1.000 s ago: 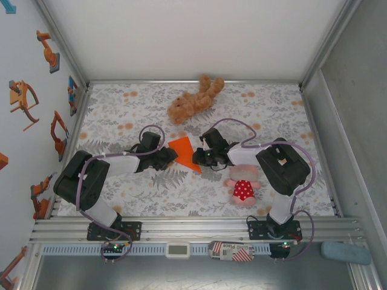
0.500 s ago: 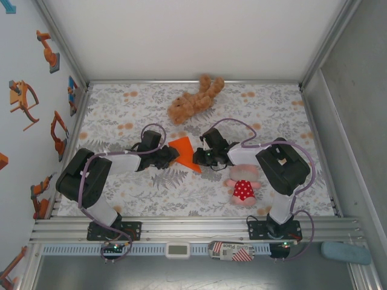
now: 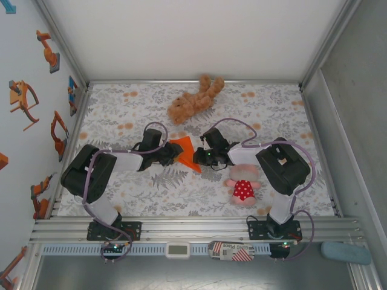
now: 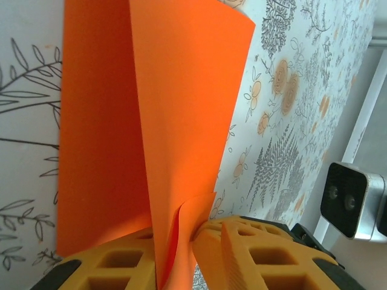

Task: Fold a paper plane with a square sheet of paper (pick it up from the middle)
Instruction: Fourth fold the wing at the center of the table.

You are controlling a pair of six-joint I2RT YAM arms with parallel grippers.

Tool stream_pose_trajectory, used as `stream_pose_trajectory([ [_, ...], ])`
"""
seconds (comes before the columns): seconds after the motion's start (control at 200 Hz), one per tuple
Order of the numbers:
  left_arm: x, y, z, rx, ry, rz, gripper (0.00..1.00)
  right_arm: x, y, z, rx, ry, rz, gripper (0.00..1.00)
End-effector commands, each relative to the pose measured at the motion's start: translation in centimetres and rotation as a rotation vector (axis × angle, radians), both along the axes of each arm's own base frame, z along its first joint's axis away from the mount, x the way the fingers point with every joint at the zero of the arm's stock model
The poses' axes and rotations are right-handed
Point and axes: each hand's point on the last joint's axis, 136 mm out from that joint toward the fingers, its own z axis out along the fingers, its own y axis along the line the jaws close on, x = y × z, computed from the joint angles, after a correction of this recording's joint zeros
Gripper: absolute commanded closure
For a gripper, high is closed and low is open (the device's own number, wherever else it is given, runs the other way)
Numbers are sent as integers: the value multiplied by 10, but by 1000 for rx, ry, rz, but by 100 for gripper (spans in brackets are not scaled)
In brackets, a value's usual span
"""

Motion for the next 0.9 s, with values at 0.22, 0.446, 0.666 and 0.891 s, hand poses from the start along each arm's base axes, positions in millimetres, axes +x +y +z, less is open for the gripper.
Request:
stream_pose_trajectory([
  [0.22, 0, -1, -2, -37, 11, 9, 77, -1, -14, -14, -46, 4, -7, 87],
  [0.446, -1, 3, -5, -19, 22, 15, 89, 4, -10, 2, -18, -54, 26, 85],
  [0.666, -4, 15, -4, 64, 37, 30, 92, 18, -24, 46, -102, -272, 82, 72],
  [0.891, -1, 21, 8, 142, 43, 54, 92, 13, -47, 70, -213, -478, 120, 57],
])
